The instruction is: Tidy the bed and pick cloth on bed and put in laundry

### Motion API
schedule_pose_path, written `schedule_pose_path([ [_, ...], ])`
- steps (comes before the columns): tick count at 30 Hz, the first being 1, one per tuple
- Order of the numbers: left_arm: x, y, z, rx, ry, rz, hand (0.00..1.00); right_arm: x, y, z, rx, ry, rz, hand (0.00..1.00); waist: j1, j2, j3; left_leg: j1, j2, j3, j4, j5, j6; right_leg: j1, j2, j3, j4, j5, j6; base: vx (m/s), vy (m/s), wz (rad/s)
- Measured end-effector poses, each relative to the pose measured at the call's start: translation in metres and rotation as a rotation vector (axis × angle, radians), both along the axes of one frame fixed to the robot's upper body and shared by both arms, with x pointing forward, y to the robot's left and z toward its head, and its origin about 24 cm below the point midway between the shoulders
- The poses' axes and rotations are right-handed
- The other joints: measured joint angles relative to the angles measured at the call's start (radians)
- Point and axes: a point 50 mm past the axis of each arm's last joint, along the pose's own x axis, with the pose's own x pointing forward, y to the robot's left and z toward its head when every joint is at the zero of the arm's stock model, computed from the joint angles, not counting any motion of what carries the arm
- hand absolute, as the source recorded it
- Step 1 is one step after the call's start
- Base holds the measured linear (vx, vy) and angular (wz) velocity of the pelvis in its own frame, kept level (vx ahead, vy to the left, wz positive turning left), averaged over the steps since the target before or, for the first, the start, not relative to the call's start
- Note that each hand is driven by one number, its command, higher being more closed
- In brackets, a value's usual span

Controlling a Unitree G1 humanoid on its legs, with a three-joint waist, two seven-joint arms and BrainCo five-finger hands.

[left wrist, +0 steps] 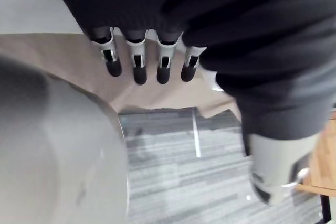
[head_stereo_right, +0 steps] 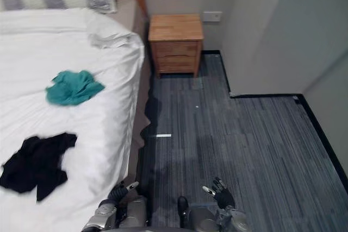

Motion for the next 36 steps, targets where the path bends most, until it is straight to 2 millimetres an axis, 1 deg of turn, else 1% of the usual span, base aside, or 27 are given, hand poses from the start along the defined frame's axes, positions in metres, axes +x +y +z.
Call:
schedule_pose_path([
  [2,0.003,0.001,0.001,0.029,0.000,-0.049,0.00,-0.008,0.005,-0.003,0.011,0.023,0.001,0.00,-0.002,-0.036,-0.014,0.024,-0.039,0.015,-0.023,-0.023,0.027,-0.026,-0.051,-0.025,0.046,-0.059,0.047,0.23,0.218,0.01],
  [3,0.004,0.001,0.002,0.044,-0.002,-0.078,0.00,-0.012,0.010,-0.004,0.018,0.028,0.021,0.00,0.000,-0.065,-0.024,0.032,-0.058,0.050,-0.017,-0.073,0.044,-0.090,-0.124,-0.098,0.217,-0.122,0.144,0.17,0.200,-0.13],
  [4,0.006,0.002,0.002,0.049,-0.004,-0.088,0.00,-0.009,0.010,-0.003,0.015,0.020,0.030,0.00,0.004,-0.083,-0.019,0.034,-0.074,0.061,0.003,-0.100,0.035,-0.169,-0.146,-0.115,0.391,-0.129,0.159,0.17,0.199,-0.17],
  [5,0.006,0.006,0.002,0.063,0.011,-0.118,0.00,-0.003,0.013,-0.003,0.024,0.012,0.043,0.00,-0.002,-0.099,-0.011,0.064,-0.100,0.047,0.007,-0.120,0.057,-0.264,-0.182,-0.133,0.618,-0.057,0.134,0.19,0.088,0.09],
  [6,0.002,0.006,0.000,0.068,0.036,-0.151,0.00,0.001,0.016,-0.001,0.026,-0.002,0.044,0.00,-0.034,-0.091,-0.001,0.118,-0.091,0.019,0.000,-0.131,0.065,-0.303,-0.192,-0.169,0.720,-0.049,0.119,0.22,0.071,0.39],
  [8,0.000,0.005,-0.002,0.068,0.053,-0.158,0.00,-0.001,0.017,-0.002,0.021,-0.008,0.045,0.00,-0.053,-0.095,0.000,0.173,-0.074,-0.003,-0.024,-0.135,0.057,-0.280,-0.197,-0.197,0.653,-0.100,0.118,0.35,-0.036,0.58],
  [11,-0.004,0.006,-0.003,0.058,0.060,-0.136,0.00,-0.001,0.014,-0.001,0.003,-0.014,0.025,0.00,-0.053,-0.076,0.006,0.255,-0.038,-0.014,-0.083,-0.163,0.026,-0.204,-0.204,-0.247,0.192,-0.061,0.113,0.41,-0.166,0.15],
  [12,-0.005,0.007,-0.004,0.057,0.063,-0.122,0.00,0.000,0.013,0.000,0.002,-0.022,0.013,0.00,-0.052,-0.071,0.013,0.283,-0.027,-0.008,-0.098,-0.187,0.006,-0.191,-0.207,-0.244,0.005,0.011,0.117,0.43,-0.219,-0.17],
  [13,-0.006,0.007,-0.004,0.053,0.067,-0.118,0.00,0.002,0.012,0.000,-0.001,-0.027,0.006,0.00,-0.053,-0.064,0.018,0.311,-0.014,0.001,-0.106,-0.208,-0.013,-0.171,-0.207,-0.258,-0.063,0.127,0.136,0.52,-0.249,-0.28],
  [14,-0.008,0.007,-0.005,0.052,0.072,-0.115,0.00,0.005,0.010,0.001,-0.005,-0.033,0.003,0.00,-0.051,-0.055,0.024,0.351,0.001,0.010,-0.130,-0.215,-0.032,-0.143,-0.196,-0.288,-0.055,0.175,0.116,0.42,-0.184,-0.29],
  [15,-0.008,0.002,-0.006,0.035,0.067,-0.120,0.00,0.011,0.005,0.004,-0.021,-0.047,-0.003,0.00,-0.056,-0.025,0.040,0.394,0.017,0.021,-0.144,-0.200,-0.044,-0.156,-0.180,-0.299,0.023,0.121,0.084,0.33,-0.119,-0.23],
  [16,-0.007,0.000,-0.006,0.029,0.061,-0.120,0.00,0.012,0.003,0.004,-0.022,-0.047,-0.011,0.00,-0.060,-0.022,0.041,0.404,0.021,0.024,-0.134,-0.188,-0.054,-0.169,-0.181,-0.299,0.069,0.090,0.065,0.32,-0.121,-0.17],
  [18,-0.007,-0.007,-0.006,0.003,0.050,-0.097,0.00,0.011,-0.002,0.003,-0.031,-0.026,-0.033,0.00,-0.056,0.001,0.029,0.322,0.059,0.007,0.096,-0.137,-0.080,-0.153,-0.155,-0.302,0.118,0.006,0.043,0.45,-0.225,-0.14],
  [19,-0.008,-0.006,-0.006,-0.013,0.042,-0.053,0.00,0.010,-0.002,0.002,-0.035,-0.015,-0.023,0.00,-0.053,0.016,0.029,0.251,0.086,-0.027,0.270,-0.078,-0.083,-0.119,-0.130,-0.304,0.107,-0.013,0.031,0.51,-0.223,-0.15],
  [20,-0.010,-0.003,-0.006,-0.024,0.032,-0.007,0.00,0.008,-0.005,0.001,-0.042,0.001,-0.011,0.00,-0.050,0.035,0.029,0.156,0.113,-0.077,0.476,0.073,-0.087,-0.057,-0.092,-0.298,0.070,-0.029,0.020,0.44,-0.139,-0.14],
  [21,-0.012,-0.002,-0.006,-0.028,0.030,0.009,0.00,0.008,-0.005,0.001,-0.046,0.007,-0.004,0.00,-0.049,0.030,0.033,0.121,0.126,-0.088,0.546,0.085,-0.088,-0.032,-0.080,-0.295,0.052,-0.032,0.018,0.45,-0.083,-0.17],
  [22,-0.008,0.000,-0.003,-0.033,0.000,0.022,0.00,0.008,-0.006,0.000,-0.055,0.020,0.018,0.00,-0.041,0.042,0.037,0.046,0.142,-0.097,0.700,0.066,-0.067,0.038,-0.058,-0.283,0.013,-0.041,0.005,0.45,-0.056,-0.17],
  [24,0.000,0.001,0.001,-0.029,-0.048,0.021,0.00,0.005,-0.001,-0.004,-0.054,0.048,0.070,0.00,-0.020,0.018,0.044,-0.025,0.108,-0.030,0.689,0.004,-0.023,0.165,-0.068,-0.256,-0.043,-0.051,0.005,0.48,-0.057,-0.30],
  [26,0.003,0.001,0.004,-0.031,-0.081,0.021,0.00,0.007,0.002,-0.003,-0.055,0.044,0.107,0.00,-0.002,0.013,0.044,-0.052,0.057,0.047,0.492,-0.029,-0.025,0.216,-0.093,-0.239,-0.072,-0.076,0.011,0.40,0.032,-0.28],
  [28,0.004,0.002,0.005,-0.037,-0.114,0.057,0.00,0.011,0.007,-0.002,-0.077,0.036,0.194,0.00,0.000,0.010,0.045,-0.067,-0.004,0.267,0.108,0.004,-0.038,0.261,-0.133,-0.275,-0.107,-0.113,0.041,0.51,0.108,0.12],
  [29,0.003,0.001,0.005,-0.034,-0.116,0.059,0.00,0.011,0.007,-0.002,-0.082,0.037,0.204,0.00,-0.003,0.013,0.043,-0.064,-0.001,0.364,0.045,0.032,-0.028,0.281,-0.136,-0.299,-0.122,-0.121,0.050,0.55,0.129,0.80],
  [30,0.003,0.003,0.005,-0.030,-0.123,0.068,0.00,0.010,0.009,-0.003,-0.085,0.044,0.218,0.00,-0.004,-0.004,0.040,-0.037,-0.006,0.577,0.010,0.032,0.103,0.339,-0.148,-0.354,-0.150,-0.147,0.079,0.62,0.117,1.30],
  [31,0.005,0.006,0.006,-0.014,-0.127,0.069,0.00,0.010,0.013,-0.003,-0.078,0.040,0.222,0.00,-0.009,-0.027,0.034,-0.030,-0.020,0.657,0.008,-0.001,0.159,0.362,-0.158,-0.421,-0.157,-0.150,0.094,0.63,0.092,1.43],
  [32,0.005,0.007,0.007,-0.013,-0.129,0.073,0.00,0.011,0.013,-0.003,-0.081,0.038,0.227,0.00,-0.006,-0.032,0.032,-0.026,-0.022,0.677,0.001,-0.022,0.201,0.368,-0.159,-0.452,-0.150,-0.150,0.112,0.61,0.044,1.46],
  [33,0.007,0.010,0.008,-0.019,-0.135,0.100,0.00,0.015,0.014,-0.002,-0.087,0.037,0.232,0.00,0.006,-0.052,0.028,-0.018,-0.064,0.655,-0.022,-0.049,0.270,0.344,-0.191,-0.493,-0.046,-0.179,0.165,0.60,0.059,1.20],
  [35,0.003,0.009,0.005,-0.026,-0.114,0.109,0.00,0.029,0.011,0.002,-0.110,0.013,0.233,0.00,0.019,-0.051,0.028,0.029,-0.109,0.605,-0.060,-0.070,0.274,0.248,-0.250,-0.496,0.271,-0.168,0.208,0.58,0.102,0.91],
  [36,0.000,0.009,0.004,-0.027,-0.105,0.112,0.00,0.036,0.010,0.005,-0.113,0.000,0.233,0.00,0.020,-0.050,0.029,0.073,-0.129,0.575,-0.085,-0.079,0.258,0.165,-0.301,-0.471,0.501,-0.126,0.247,0.45,0.095,0.79],
])
